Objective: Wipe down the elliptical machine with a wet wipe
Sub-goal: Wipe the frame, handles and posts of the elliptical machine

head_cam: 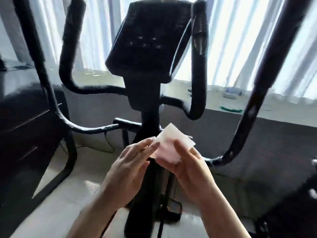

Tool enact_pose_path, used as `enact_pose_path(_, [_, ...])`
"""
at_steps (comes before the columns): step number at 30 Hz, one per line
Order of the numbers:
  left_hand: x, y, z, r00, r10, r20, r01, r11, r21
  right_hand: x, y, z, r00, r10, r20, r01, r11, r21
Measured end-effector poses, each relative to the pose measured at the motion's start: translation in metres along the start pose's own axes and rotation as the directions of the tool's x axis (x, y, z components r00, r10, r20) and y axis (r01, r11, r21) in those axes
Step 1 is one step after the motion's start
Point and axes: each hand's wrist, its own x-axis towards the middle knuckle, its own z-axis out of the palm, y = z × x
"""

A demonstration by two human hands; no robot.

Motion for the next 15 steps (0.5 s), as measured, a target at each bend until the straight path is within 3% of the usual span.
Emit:
enact_pose_path(3, [0.049, 0.006, -0.005, 0.993, 0.079, -0.084, -0.085, 0.994, -0.075, -0.003, -0.046, 0.006, 0.951, -0.304, -0.051, 0.284, 0.929, -0.237])
enact_pose_path(5, [0.087, 0.005, -0.011, 0.973, 0.116, -0.2, -0.13, 0.99, -0.057, 0.003, -0.084, 0.021, 0.834, -0.552, -0.01, 0.459, 0.702, -0.544])
enact_pose_path(7, [0.128, 0.001, -0.019, 0.951, 0.125, -0.282, -0.136, 0.991, -0.018, 0.02, -0.122, 0.04, 0.615, -0.776, 0.143, 0.579, 0.321, -0.749])
enact_pose_path(8, [0.148, -0.002, -0.022, 0.947, 0.122, -0.297, -0.125, 0.992, 0.011, 0.032, -0.142, 0.05, 0.457, -0.848, 0.268, 0.609, 0.078, -0.79])
enact_pose_path(10, [0.186, -0.014, -0.024, 0.949, 0.11, -0.295, -0.084, 0.991, 0.1, 0.069, -0.183, 0.07, 0.125, -0.867, 0.483, 0.558, -0.341, -0.756])
enact_pose_path(11, [0.201, -0.022, -0.022, 0.954, 0.103, -0.282, -0.065, 0.988, 0.141, 0.093, -0.204, 0.079, 0.027, -0.82, 0.572, 0.491, -0.488, -0.722])
enact_pose_path(12, [0.213, -0.032, -0.016, 0.961, 0.088, -0.26, -0.047, 0.986, 0.163, 0.115, -0.224, 0.086, 0.034, -0.747, 0.664, 0.413, -0.594, -0.69])
enact_pose_path(15, [0.228, -0.058, 0.011, 0.978, 0.06, -0.199, -0.017, 0.977, 0.211, 0.156, -0.248, 0.092, 0.415, -0.42, 0.807, 0.263, -0.794, -0.548])
